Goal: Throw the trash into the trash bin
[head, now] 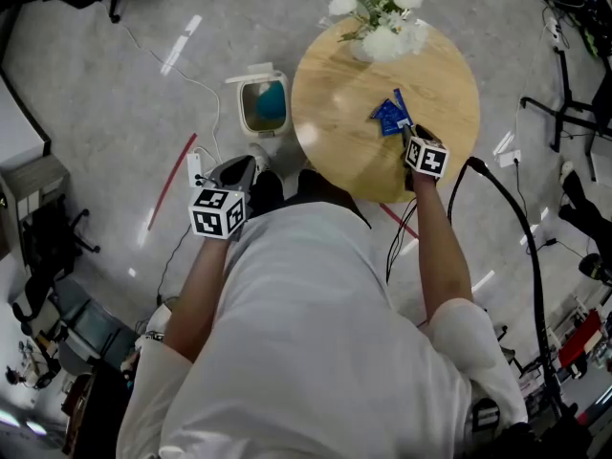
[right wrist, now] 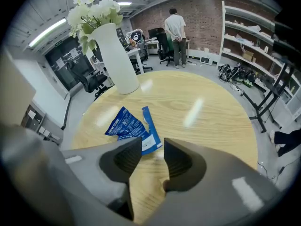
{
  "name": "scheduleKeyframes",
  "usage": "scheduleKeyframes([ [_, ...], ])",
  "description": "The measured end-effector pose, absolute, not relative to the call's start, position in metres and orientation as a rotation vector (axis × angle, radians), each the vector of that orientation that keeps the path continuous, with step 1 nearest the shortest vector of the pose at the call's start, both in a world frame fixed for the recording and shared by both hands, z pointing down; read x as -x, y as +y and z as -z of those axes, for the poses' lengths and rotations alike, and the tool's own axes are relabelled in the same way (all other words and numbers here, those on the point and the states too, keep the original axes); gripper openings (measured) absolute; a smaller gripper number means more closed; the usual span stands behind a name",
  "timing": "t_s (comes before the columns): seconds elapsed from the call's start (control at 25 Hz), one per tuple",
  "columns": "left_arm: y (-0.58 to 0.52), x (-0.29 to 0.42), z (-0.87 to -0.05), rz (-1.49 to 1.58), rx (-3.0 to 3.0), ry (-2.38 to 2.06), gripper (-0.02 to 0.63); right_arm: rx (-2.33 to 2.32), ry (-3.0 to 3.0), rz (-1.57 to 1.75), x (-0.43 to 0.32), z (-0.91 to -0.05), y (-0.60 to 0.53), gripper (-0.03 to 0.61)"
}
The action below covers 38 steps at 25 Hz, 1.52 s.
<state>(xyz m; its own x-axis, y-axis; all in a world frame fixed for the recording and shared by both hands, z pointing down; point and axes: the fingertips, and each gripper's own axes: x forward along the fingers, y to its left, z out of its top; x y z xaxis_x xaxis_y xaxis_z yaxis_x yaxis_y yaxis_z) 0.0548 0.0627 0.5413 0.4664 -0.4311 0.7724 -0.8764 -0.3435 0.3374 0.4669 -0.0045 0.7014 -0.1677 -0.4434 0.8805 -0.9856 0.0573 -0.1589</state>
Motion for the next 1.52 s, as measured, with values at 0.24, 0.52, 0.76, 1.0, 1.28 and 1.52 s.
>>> scheduleKeyframes([
  [0.24,0.066,-0.050,-0.547,-0.750,-1.918,-1.102,0.005,-1.393,-1.667,-1.097,-0.469,-0.717,-0.009,0.167],
  [0.52,0.066,-0.047,-0.552,-0.746,-1.894,-1.108,0.005,-1.338,-1.654,-1.111,-0.466,-0.728,-0.010,0.167],
  [0.76,0.065,-0.047,-0.554,-0.744,-1.890,-1.103,0.005,-1.304,-1.648,-1.091,-0.460,-0.726,-0.007,0.005],
  [1.0,0.064,-0.048,-0.553,-0.734,-1.902,-1.097,0.004,-1.311,-1.696,-1.096,-0.453,-0.712,-0.006,0.003],
  [1.28,0.064,-0.048,-0.554,-0.733,-1.930,-1.091,0.005,-1.335,-1.741,-1.094,-0.445,-0.698,0.003,0.003],
  [1.52,0.072,-0.046,-0.551,-0.724,-1.947,-1.092,0.005,-1.364,-1.782,-1.071,-0.439,-0.681,0.008,0.003],
])
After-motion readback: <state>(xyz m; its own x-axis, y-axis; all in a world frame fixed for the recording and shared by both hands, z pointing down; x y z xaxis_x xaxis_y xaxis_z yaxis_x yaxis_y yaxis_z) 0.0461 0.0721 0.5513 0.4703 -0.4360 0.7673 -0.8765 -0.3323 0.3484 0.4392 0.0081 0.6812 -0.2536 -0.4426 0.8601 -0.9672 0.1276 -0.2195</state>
